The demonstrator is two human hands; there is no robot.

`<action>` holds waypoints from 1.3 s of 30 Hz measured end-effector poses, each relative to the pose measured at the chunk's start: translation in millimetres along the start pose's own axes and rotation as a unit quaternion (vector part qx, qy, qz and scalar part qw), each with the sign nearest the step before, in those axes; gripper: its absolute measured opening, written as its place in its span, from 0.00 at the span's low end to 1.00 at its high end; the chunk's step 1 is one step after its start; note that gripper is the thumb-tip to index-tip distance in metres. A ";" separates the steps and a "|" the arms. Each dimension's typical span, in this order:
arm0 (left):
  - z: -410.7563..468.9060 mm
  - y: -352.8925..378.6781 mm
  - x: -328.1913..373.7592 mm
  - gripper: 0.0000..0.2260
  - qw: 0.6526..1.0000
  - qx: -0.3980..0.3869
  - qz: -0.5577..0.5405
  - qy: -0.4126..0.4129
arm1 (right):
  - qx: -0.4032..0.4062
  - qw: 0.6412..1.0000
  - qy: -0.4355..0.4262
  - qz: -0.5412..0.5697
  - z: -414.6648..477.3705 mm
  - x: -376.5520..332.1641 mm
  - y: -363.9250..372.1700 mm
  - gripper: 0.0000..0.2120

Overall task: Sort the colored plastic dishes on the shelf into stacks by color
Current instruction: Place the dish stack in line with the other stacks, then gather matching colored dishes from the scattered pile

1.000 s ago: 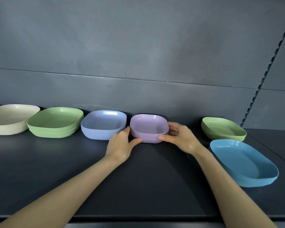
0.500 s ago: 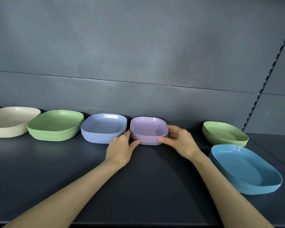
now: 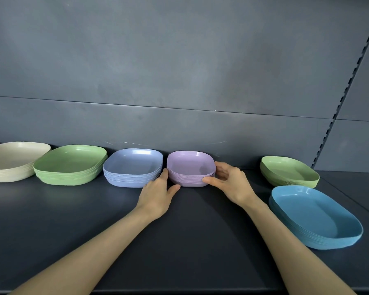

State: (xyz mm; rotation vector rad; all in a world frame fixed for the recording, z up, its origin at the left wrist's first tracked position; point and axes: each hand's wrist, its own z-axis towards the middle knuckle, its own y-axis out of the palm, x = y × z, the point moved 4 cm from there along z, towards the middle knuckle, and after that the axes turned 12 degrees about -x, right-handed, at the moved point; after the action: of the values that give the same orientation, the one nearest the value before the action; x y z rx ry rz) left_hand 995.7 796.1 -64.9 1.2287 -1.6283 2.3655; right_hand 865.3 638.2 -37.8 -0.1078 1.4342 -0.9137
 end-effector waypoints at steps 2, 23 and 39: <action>-0.5 -1.5 -1.4 0.15 0.999 0.013 -0.031 0.006 | 0.000 1.000 0.003 -0.002 0.5 0.1 0.4 0.26; -15.6 -10.9 11.3 0.17 1.000 -0.020 0.021 -0.011 | -0.031 0.991 0.043 -0.122 -6.4 -14.4 -1.8 0.24; -10.7 -67.6 140.0 0.26 0.948 0.010 0.288 0.133 | 0.012 0.931 0.075 -0.356 -42.2 -69.0 -119.2 0.27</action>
State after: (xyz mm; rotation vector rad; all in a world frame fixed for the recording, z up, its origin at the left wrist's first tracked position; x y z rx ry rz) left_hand 921.5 780.0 71.2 0.4228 -2.0760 2.6993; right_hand 781.1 618.0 77.4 -0.5807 1.5450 -1.5564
